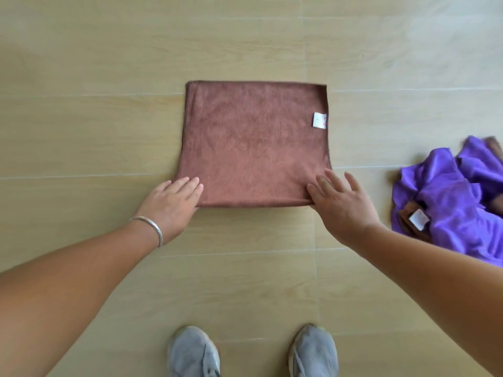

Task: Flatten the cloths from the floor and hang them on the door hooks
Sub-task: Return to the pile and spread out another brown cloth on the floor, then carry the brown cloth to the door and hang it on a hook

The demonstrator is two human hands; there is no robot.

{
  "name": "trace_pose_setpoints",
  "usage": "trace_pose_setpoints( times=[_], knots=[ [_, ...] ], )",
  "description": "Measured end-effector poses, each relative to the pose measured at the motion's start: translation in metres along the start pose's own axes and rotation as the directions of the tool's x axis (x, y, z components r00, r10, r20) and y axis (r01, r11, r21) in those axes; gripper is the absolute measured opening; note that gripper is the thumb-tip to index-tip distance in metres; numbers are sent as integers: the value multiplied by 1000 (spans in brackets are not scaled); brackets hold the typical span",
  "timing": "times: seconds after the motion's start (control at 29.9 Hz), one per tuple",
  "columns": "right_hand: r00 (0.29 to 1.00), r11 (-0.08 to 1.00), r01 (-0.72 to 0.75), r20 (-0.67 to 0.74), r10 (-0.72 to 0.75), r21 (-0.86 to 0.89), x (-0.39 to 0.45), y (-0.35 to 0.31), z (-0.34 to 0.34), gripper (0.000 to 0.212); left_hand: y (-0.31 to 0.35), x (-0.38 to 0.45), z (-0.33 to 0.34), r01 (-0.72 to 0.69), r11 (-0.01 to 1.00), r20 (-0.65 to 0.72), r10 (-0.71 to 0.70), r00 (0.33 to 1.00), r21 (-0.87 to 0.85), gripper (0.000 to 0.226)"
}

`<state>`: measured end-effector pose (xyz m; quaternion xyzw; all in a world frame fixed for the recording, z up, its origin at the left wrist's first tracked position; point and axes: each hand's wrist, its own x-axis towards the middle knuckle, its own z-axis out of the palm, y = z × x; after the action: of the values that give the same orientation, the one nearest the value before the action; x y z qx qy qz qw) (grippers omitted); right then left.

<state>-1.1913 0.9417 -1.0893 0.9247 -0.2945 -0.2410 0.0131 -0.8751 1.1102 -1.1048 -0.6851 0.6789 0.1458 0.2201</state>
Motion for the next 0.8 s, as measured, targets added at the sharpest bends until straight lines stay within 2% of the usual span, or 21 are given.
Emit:
trace_pose_setpoints(
  times=[0.2, 0.44, 0.6, 0.8],
  knots=[
    [995, 995, -94, -14, 95, 32, -32, 31, -132, 41, -33, -40, -132, 106, 994, -72, -106, 992, 6, 48],
    [986, 987, -160, -43, 159, -8, -83, 76, -330, 34, -85, -112, -320, 138, 990, -221, -138, 966, -17, 28],
    [975, 979, -193, -95, 199, 63, -150, 91, -489, 33, -115, -200, -468, 137, 984, -275, -163, 948, -110, 24],
    [953, 978, -186, -225, 203, 95, -230, 104, -654, 34, -135, -319, -608, 181, 977, -358, -209, 910, -109, 25]
  ],
)
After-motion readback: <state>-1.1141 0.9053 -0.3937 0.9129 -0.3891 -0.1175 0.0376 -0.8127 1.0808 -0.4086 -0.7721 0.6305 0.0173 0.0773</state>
